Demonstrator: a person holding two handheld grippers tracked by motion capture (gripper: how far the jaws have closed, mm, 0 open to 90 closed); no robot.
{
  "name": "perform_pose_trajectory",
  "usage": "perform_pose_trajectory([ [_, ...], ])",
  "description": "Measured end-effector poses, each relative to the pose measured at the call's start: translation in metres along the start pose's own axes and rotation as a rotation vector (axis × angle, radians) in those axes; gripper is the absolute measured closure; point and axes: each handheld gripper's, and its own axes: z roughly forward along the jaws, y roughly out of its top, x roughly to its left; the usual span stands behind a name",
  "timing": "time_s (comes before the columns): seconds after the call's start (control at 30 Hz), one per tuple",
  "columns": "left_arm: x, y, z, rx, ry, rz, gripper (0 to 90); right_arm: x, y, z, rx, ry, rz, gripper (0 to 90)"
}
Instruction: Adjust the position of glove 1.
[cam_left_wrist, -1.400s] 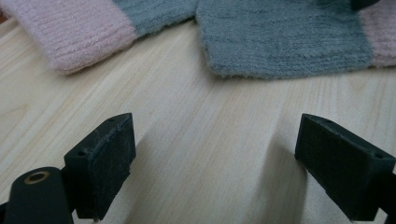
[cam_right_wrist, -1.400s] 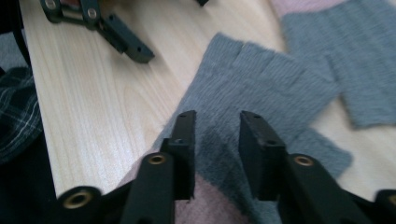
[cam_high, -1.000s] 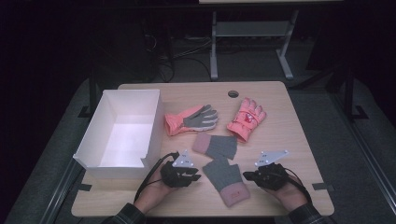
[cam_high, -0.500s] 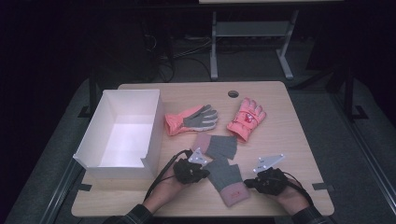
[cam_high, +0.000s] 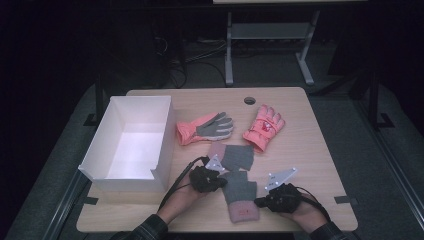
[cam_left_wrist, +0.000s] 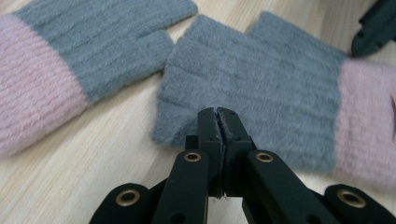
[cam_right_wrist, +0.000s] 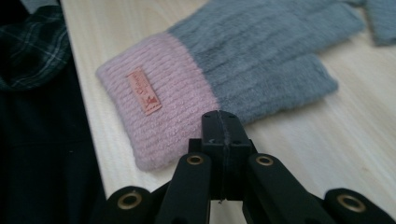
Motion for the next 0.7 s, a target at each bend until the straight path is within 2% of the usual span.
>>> perform_pose_trajectory([
  [0.13,0.000,0.004,0.004,-0.001,0.003,0.006,88.5,0.004,0.003,0.004,0.004,0.020,-0.031,89.9],
  [0.27,0.003,0.008,0.006,0.007,-0.004,0.012,89.3,0.008,0.006,0.007,0.000,0.052,-0.033,89.9],
  [0.33,0.003,0.009,0.008,0.005,-0.007,0.013,89.4,0.010,0.007,0.010,0.002,0.060,-0.056,89.9],
  [0.37,0.002,0.010,0.009,-0.005,-0.008,0.003,89.4,0.011,0.008,0.011,0.005,0.067,-0.060,89.9],
  [0.4,0.002,0.011,0.009,0.006,-0.014,0.015,89.4,0.012,0.009,0.012,0.002,0.077,-0.054,89.9],
  [0.5,0.002,0.015,0.014,0.000,-0.031,0.015,89.4,0.014,0.011,0.015,0.004,0.081,-0.073,89.9],
  [0.53,0.000,0.016,0.016,-0.003,-0.030,0.012,89.4,0.015,0.012,0.015,0.007,0.083,-0.071,89.9],
  [0.6,-0.001,0.019,0.018,0.003,-0.027,0.030,89.3,0.016,0.013,0.018,0.001,0.094,-0.079,89.9],
  [0.7,-0.003,0.023,0.023,-0.011,-0.034,0.017,89.4,0.019,0.015,0.021,0.004,0.110,-0.087,89.9],
])
